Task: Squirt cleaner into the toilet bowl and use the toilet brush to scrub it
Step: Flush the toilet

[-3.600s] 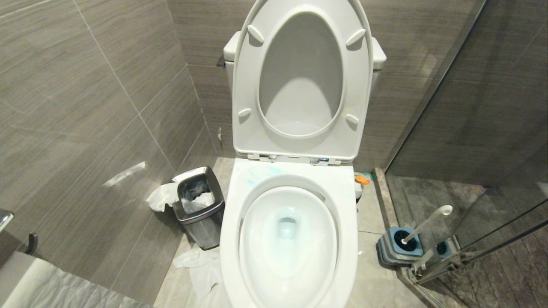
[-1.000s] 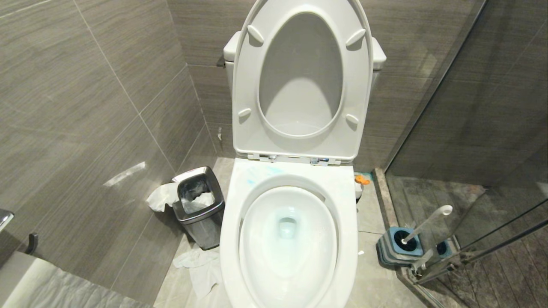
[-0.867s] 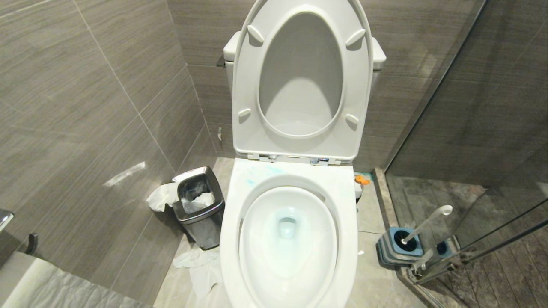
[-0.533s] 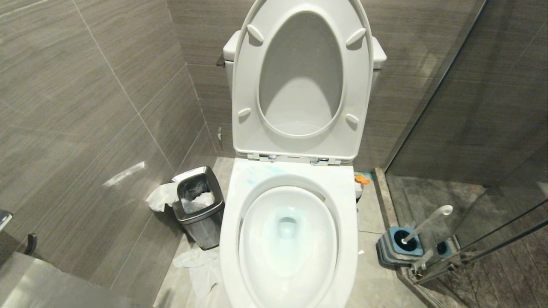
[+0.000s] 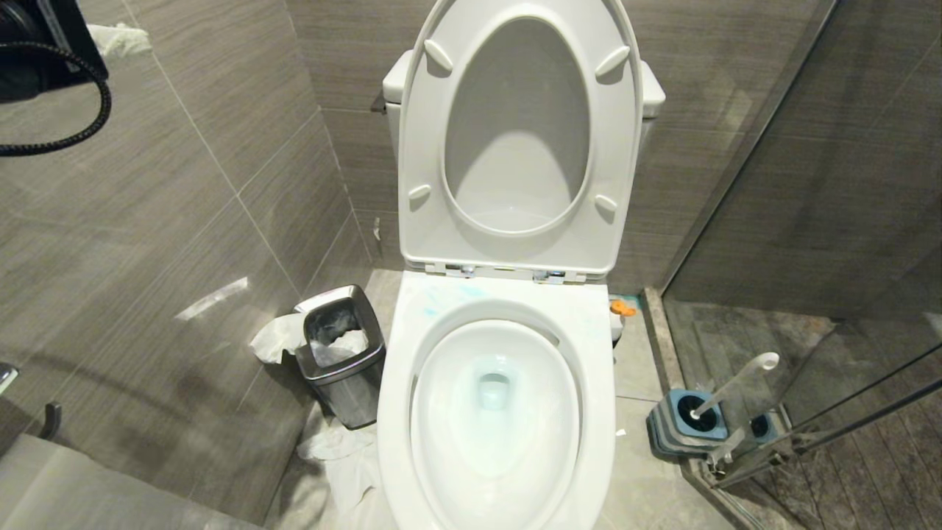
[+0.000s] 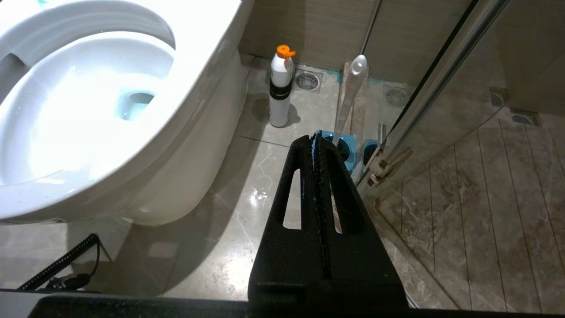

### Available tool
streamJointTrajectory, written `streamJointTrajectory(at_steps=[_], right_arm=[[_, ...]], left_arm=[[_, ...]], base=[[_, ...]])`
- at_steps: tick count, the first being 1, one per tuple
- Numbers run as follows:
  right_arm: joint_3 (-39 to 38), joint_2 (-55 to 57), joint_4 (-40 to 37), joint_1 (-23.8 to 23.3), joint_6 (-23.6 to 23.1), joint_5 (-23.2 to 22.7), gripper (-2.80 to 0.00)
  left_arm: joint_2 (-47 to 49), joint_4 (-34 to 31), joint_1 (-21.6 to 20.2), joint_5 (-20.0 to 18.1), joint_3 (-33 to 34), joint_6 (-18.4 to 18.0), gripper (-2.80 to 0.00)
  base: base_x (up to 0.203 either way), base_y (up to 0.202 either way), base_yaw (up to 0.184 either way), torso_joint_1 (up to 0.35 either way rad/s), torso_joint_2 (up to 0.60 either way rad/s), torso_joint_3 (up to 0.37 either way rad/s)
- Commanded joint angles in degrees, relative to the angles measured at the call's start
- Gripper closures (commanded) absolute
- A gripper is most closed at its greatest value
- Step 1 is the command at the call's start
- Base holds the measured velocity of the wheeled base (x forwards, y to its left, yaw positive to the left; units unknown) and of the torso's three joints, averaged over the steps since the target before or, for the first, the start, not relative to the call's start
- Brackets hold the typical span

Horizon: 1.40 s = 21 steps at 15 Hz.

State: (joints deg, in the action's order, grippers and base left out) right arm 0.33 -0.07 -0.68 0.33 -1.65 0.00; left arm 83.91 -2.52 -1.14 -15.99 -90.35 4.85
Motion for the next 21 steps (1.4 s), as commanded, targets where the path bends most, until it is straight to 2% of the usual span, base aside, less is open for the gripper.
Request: streamJointTrajectory(at_steps=[1,3,11,21], right_arm=[[0.02,0.07,-0.02,0.02,-0.02,0.00,0.00],[0.02,0.07,-0.02,0.02,-0.02,-0.06,0.00],[0.02,0.07,-0.02,0.02,-0.02,-0.07,0.00],[0.02,0.07,-0.02,0.02,-0.02,0.00,0.00]], left_arm=[[4.04,-9.57,-2.11,-3.43,-8.24,0.22,0.00],[6.25,-13.61,-3.12,-4.68,-12.22,0.12,0.00],[8.31,-13.78,-2.91,-4.40,-14.07,-0.58,0.00],[10.83,-13.82,-1.50,-3.25,-19.16,-1.07,0.00]], base=[[0.000,0.000,0.000,0.000,0.00,0.000],[0.000,0.000,0.000,0.000,0.00,0.000],[0.000,0.000,0.000,0.000,0.00,-0.009],[0.000,0.000,0.000,0.001,0.00,-0.181]])
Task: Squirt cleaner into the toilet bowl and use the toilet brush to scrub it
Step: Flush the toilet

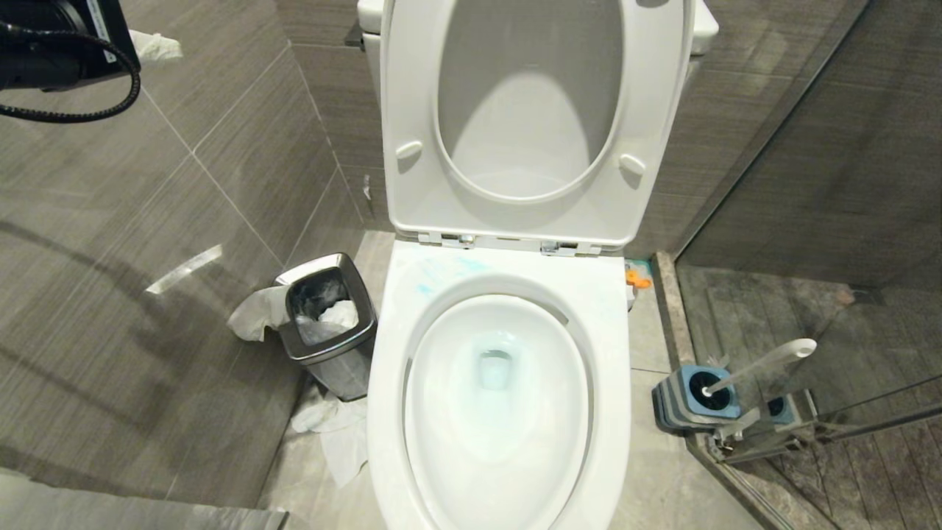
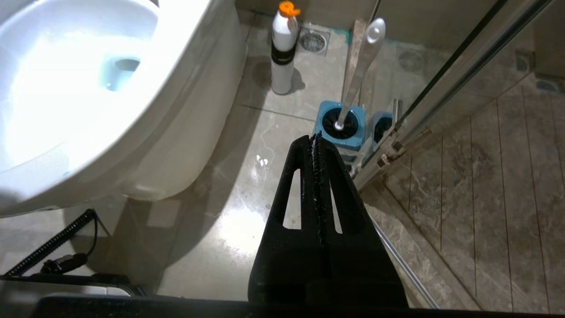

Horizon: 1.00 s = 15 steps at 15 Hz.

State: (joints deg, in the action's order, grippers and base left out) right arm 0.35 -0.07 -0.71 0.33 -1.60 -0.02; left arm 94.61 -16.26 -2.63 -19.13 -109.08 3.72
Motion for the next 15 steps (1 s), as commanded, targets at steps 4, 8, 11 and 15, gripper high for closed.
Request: streamJointTrajectory(at_steps=[4,8,11,15], right_arm=[[0.00,0.07,0.00,0.02,-0.07,0.01,0.00],[0.00,0.07,0.00,0.02,-0.07,-0.06,0.00],[0.00,0.07,0.00,0.02,-0.07,0.02,0.00],[0.00,0.07,0.00,0.02,-0.07,-0.06,0.00]], left_arm=[[-0.04,-0.09,-0.09,-0.12,-0.70,0.06,0.00],[-0.13,0.09,-0.27,-0.03,-0.97,0.06,0.00],[-0.54,0.47,-0.36,0.60,-1.25,-0.08,0.00],[0.69,-0.73,-0.04,9.78,-2.71,-4.22,0.00]], base=[[0.000,0.000,0.000,0.001,0.00,-0.196],[0.000,0.000,0.000,0.004,0.00,-0.196],[0.000,0.000,0.000,0.004,0.00,-0.169],[0.000,0.000,0.000,0.000,0.00,-0.023]])
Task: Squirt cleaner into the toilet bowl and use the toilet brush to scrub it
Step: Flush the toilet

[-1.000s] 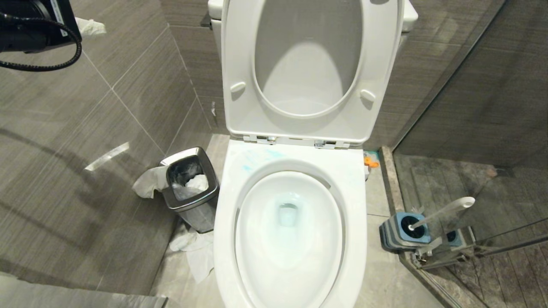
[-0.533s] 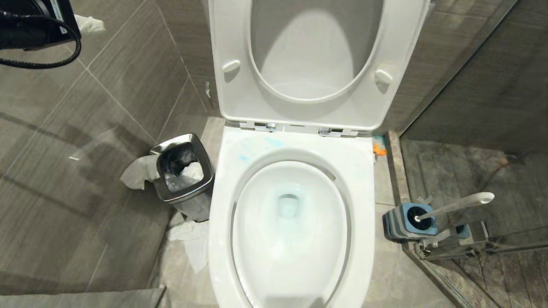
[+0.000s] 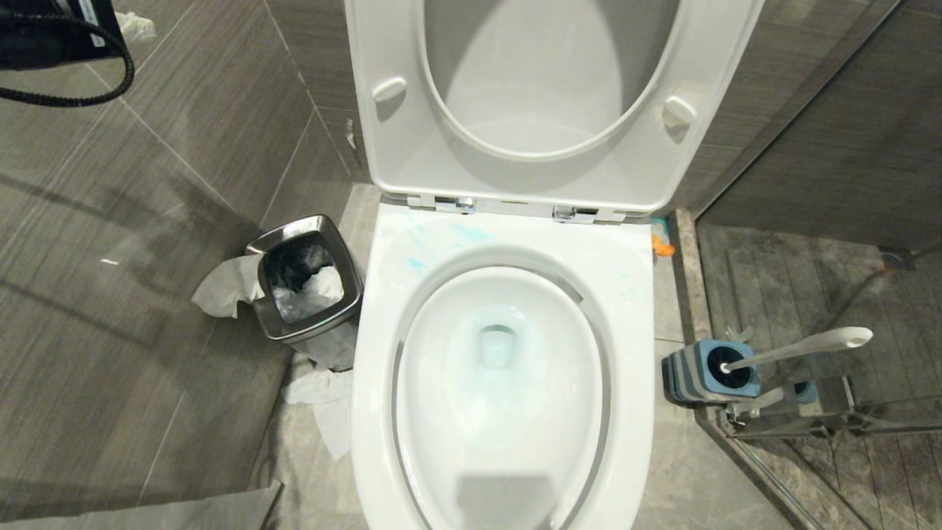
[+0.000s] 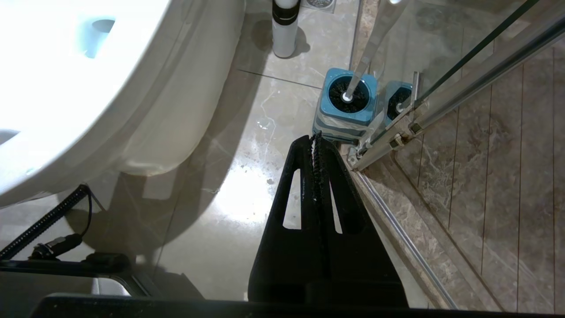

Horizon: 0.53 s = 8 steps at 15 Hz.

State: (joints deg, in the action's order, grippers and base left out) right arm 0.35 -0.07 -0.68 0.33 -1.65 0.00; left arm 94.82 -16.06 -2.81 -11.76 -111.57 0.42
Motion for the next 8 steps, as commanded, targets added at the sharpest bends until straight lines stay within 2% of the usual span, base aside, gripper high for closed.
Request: streamJointTrajectory(at_steps=[1,3,5,6,8], right_arm=[[0.00,0.07,-0.02,0.02,-0.02,0.00,0.00],[0.00,0.07,-0.02,0.02,-0.02,-0.09,0.00],[0.00,0.07,-0.02,0.02,-0.02,0.00,0.00],[0.00,0.07,-0.02,0.02,-0.02,-0.08,0.00],[0.00,0.07,-0.02,0.02,-0.02,-0.05,0.00]], left_arm=[[0.54,-2.63,0.35,3.46,-0.38,-2.31,0.00],[0.40,-4.55,1.23,3.23,-0.44,-4.32,0.00],[0.15,-0.78,1.42,-0.30,-0.41,-3.00,0.00],[0.36,3.88,1.60,-1.83,-0.41,-1.80,0.00],[1.86,16.81,3.21,-2.58,-0.40,2.91,0.00]], base=[[0.000,0.000,0.000,0.000,0.00,0.000],[0.000,0.000,0.000,0.000,0.00,0.000],[0.000,0.000,0.000,0.000,0.00,0.000],[0.000,0.000,0.000,0.000,0.00,0.000],[0.000,0.000,0.000,0.000,0.00,0.000]])
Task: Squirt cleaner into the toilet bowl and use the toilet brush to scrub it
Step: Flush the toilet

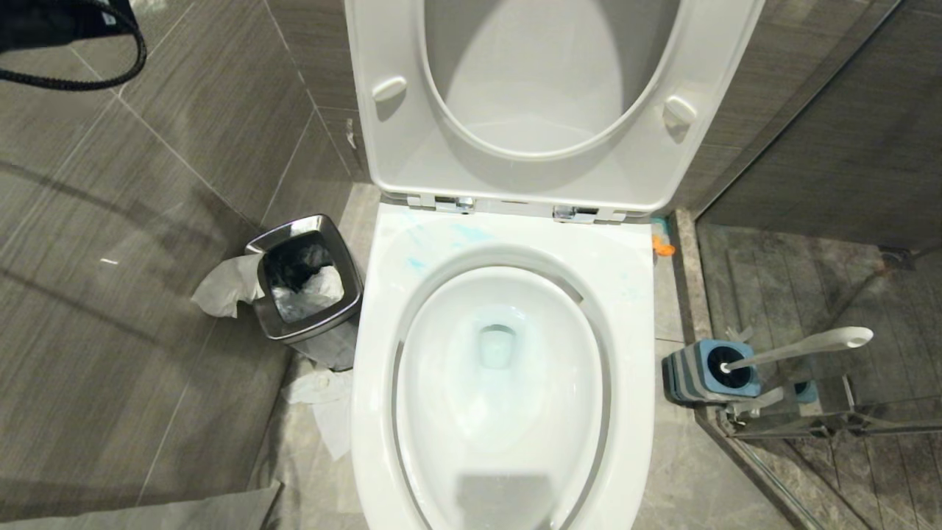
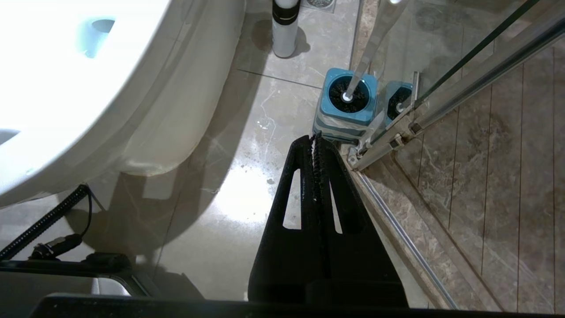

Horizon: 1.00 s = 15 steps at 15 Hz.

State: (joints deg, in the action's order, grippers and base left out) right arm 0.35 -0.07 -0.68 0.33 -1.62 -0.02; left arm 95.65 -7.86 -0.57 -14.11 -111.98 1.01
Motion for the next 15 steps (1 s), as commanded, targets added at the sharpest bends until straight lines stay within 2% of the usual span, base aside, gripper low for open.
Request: streamJointTrajectory(at_steps=[1,2,4,8,14,15], right_arm=[[0.00,0.07,-0.02,0.02,-0.05,0.02,0.00],[0.00,0.07,-0.02,0.02,-0.05,-0.07,0.00],[0.00,0.07,-0.02,0.02,-0.05,-0.07,0.00],[0.00,0.07,-0.02,0.02,-0.05,0.02,0.00],[0.00,0.07,-0.02,0.02,-0.05,-0.06,0.00],[0.00,0.07,-0.02,0.02,-0.05,-0.07,0.00]], left_arm=[[2.17,15.01,1.61,-0.15,0.01,4.89,0.00],[3.09,18.98,1.94,-0.07,0.01,6.39,0.00],[4.14,21.84,1.98,0.42,0.01,6.77,0.00],[6.56,31.17,2.00,3.61,-0.16,9.11,0.00],[10.72,37.59,1.69,3.91,-1.13,10.56,0.00],[11.37,39.17,2.03,3.91,-1.05,12.02,0.00]], base=[[0.000,0.000,0.000,0.000,0.00,0.000],[0.000,0.000,0.000,0.000,0.00,0.000],[0.000,0.000,0.000,0.000,0.00,0.000],[0.000,0.000,0.000,0.000,0.00,0.000],[0.000,0.000,0.000,0.000,0.00,0.000],[0.000,0.000,0.000,0.000,0.00,0.000]])
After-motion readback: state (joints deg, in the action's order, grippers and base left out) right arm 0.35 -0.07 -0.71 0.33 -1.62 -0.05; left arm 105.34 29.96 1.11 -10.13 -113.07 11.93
